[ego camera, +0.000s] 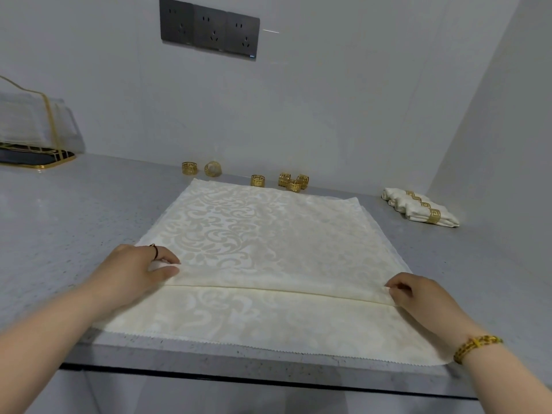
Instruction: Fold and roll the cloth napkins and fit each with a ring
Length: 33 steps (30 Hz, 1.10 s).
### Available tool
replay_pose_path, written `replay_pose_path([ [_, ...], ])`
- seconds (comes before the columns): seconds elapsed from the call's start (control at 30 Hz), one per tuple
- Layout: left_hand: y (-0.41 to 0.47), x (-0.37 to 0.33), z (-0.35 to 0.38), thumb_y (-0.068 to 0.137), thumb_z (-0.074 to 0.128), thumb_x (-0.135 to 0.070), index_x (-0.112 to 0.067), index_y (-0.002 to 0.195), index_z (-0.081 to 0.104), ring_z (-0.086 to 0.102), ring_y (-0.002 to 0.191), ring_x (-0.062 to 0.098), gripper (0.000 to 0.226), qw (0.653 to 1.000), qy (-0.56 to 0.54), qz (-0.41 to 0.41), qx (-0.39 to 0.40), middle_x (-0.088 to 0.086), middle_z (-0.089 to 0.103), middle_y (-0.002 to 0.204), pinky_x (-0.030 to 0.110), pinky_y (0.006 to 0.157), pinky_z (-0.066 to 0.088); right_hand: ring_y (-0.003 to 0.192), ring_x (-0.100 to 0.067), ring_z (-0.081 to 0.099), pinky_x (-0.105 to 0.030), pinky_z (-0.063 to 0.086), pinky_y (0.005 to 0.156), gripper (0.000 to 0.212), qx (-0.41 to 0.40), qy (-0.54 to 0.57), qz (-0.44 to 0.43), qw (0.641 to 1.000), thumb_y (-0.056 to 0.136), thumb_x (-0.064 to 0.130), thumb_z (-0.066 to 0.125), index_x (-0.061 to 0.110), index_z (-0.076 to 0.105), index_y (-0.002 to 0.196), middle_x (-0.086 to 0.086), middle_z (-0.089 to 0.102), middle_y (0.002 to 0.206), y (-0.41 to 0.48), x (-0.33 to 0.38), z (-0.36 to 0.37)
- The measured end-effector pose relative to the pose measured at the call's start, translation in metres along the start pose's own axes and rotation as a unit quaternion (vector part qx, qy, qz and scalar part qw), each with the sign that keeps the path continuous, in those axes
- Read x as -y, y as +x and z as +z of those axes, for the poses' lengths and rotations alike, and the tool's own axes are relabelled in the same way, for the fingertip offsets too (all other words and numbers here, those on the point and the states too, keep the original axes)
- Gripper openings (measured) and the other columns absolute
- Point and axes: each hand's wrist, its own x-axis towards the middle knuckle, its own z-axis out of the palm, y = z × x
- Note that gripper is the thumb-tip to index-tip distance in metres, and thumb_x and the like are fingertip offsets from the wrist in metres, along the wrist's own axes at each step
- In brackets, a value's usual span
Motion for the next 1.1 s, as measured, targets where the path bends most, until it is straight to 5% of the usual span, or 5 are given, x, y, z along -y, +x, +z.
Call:
replay_pose_path([
  [0.13, 0.004, 0.001, 0.002, 0.078, 0.070, -0.023, -0.022, 0.097, 0.067, 0.058, 0.098, 0.019, 0.019, 0.991, 0.101, 0.066, -0.058, -0.008, 0.064, 0.096, 0.028, 0.093, 0.033, 0.084, -0.017, 0.046, -0.026, 0.032, 0.071, 0.022, -0.068, -0.018, -0.006, 0.997, 0.085, 0.013, 0.059, 0.024, 0.047, 0.070, 0.002, 0.051, 0.083, 0.006, 0.001, 0.005],
  [0.3, -0.002, 0.002, 0.007, 0.067, 0.071, -0.016, -0.030, 0.074, 0.072, 0.067, 0.068, 0.014, 0.016, 0.942, 0.212, 0.253, -0.060, -0.017, 0.069, 0.074, 0.022, 0.077, 0.040, 0.069, -0.022, 0.058, -0.023, 0.043, 0.073, 0.023, -0.095, -0.091, -0.142, 0.981, 0.068, -0.010, 0.069, 0.013, 0.070, 0.073, 0.000, 0.067, 0.073, -0.002, -0.007, 0.010],
  [0.47, -0.007, 0.004, 0.008, 0.060, 0.019, -0.061, -0.037, 0.103, 0.064, 0.047, 0.093, 0.003, 0.066, 0.981, 0.118, 0.155, -0.023, -0.027, 0.055, 0.097, 0.017, 0.084, 0.032, 0.092, -0.006, 0.047, -0.003, 0.031, 0.073, 0.023, -0.029, -0.055, -0.153, 0.986, 0.087, 0.023, 0.057, 0.021, 0.061, 0.110, 0.014, 0.055, 0.098, -0.009, -0.014, 0.002],
  [0.73, -0.003, -0.001, 0.011, 0.080, 0.032, -0.045, -0.014, 0.065, 0.070, 0.061, 0.056, 0.025, 0.051, 0.968, 0.148, 0.182, -0.087, -0.004, 0.065, 0.055, 0.014, 0.059, 0.034, 0.093, -0.016, 0.052, -0.018, 0.030, 0.074, 0.022, -0.085, -0.034, -0.085, 0.992, 0.092, 0.014, 0.049, 0.009, 0.064, 0.107, -0.003, 0.064, 0.105, -0.002, -0.004, 0.006],
  [1.1, 0.027, -0.014, 0.016, 0.086, 0.059, -0.021, -0.018, 0.114, 0.059, 0.058, 0.101, 0.022, 0.028, 0.989, 0.131, 0.052, -0.052, -0.002, 0.063, 0.111, 0.029, 0.085, 0.037, 0.083, -0.018, 0.046, -0.025, 0.033, 0.066, 0.007, -0.082, -0.065, -0.053, 0.993, 0.087, 0.007, 0.054, 0.014, 0.054, 0.089, 0.000, 0.051, 0.086, 0.026, 0.008, 0.011],
])
